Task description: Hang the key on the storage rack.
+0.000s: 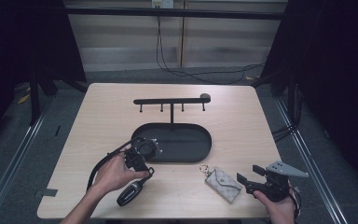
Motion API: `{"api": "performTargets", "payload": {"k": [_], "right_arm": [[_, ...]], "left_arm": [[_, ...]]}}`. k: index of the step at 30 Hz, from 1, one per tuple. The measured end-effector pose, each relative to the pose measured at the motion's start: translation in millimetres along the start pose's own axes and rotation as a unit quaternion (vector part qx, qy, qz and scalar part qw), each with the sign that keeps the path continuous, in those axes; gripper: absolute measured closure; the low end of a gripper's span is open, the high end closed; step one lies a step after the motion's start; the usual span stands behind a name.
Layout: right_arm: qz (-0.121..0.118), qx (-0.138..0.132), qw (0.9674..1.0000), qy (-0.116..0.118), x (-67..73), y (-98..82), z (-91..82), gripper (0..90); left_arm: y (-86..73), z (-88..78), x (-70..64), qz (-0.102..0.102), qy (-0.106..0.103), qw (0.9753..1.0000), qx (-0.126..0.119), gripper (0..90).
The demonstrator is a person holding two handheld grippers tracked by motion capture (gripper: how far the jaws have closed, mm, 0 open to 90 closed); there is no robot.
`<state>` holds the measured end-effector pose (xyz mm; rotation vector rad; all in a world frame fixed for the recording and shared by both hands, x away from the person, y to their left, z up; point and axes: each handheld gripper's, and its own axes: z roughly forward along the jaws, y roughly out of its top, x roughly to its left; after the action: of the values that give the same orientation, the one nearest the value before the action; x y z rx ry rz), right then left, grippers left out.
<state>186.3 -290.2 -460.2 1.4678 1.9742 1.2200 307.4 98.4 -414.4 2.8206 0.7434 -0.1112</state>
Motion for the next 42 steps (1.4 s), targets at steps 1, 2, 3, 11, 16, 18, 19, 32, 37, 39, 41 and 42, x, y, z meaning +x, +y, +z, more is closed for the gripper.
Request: {"api": "performTargets", "payload": {"k": [1,2,3,11,16,18,19,32,37,39,41,42], "right_arm": [[0.000,0.000,1.0000,0.000,0.0,0.0,0.1,23.7],[0.000,0.001,1.0000,0.000,-0.1,0.0,0.1,23.7],[0.000,0.001,1.0000,0.000,-0.1,0.0,0.1,23.7],[0.000,0.001,1.0000,-0.001,0.0,0.0,0.2,23.6],[0.001,0.001,1.0000,-0.001,0.0,0.0,0.3,23.6],[0.001,0.001,1.0000,-0.001,-0.1,0.1,0.3,23.6],[0.001,0.001,1.0000,-0.001,0.0,0.0,0.3,23.6],[0.002,0.001,1.0000,-0.002,-0.1,0.0,0.2,23.5],[0.003,0.001,1.0000,-0.002,-0.1,0.0,0.2,23.5],[0.003,0.001,1.0000,-0.001,-0.2,0.0,0.3,23.5],[0.003,0.001,1.0000,-0.001,-0.4,0.0,0.3,23.5],[0.004,0.001,1.0000,-0.001,-0.4,0.0,0.3,23.5]], "left_arm": [[-0.6,-1.5,0.2,-0.002,-0.001,1.0000,-0.002,70.4],[-1.2,-3.2,0.5,-0.002,-0.002,1.0000,-0.004,70.4],[-2.0,-4.9,1.1,-0.002,-0.004,1.0000,-0.007,70.4],[-8.4,-21.5,5.3,0.004,-0.009,0.9997,-0.020,70.6],[-11.4,-30.8,7.5,0.003,-0.011,0.9996,-0.027,70.7],[-12.5,-34.5,8.5,0.000,-0.009,0.9995,-0.030,70.7],[-13.2,-36.2,9.2,0.000,-0.010,0.9994,-0.032,70.7],[-22.9,-67.8,16.4,-0.015,0.003,0.9990,-0.041,70.9],[-24.9,-75.2,17.4,-0.017,0.008,0.9989,-0.043,71.0],[-24.8,-77.5,18.1,-0.014,0.009,0.9991,-0.038,71.0],[-24.5,-79.2,18.2,-0.017,0.012,0.9990,-0.039,71.0],[-24.2,-80.6,18.4,-0.017,0.012,0.9991,-0.038,71.0]]}}
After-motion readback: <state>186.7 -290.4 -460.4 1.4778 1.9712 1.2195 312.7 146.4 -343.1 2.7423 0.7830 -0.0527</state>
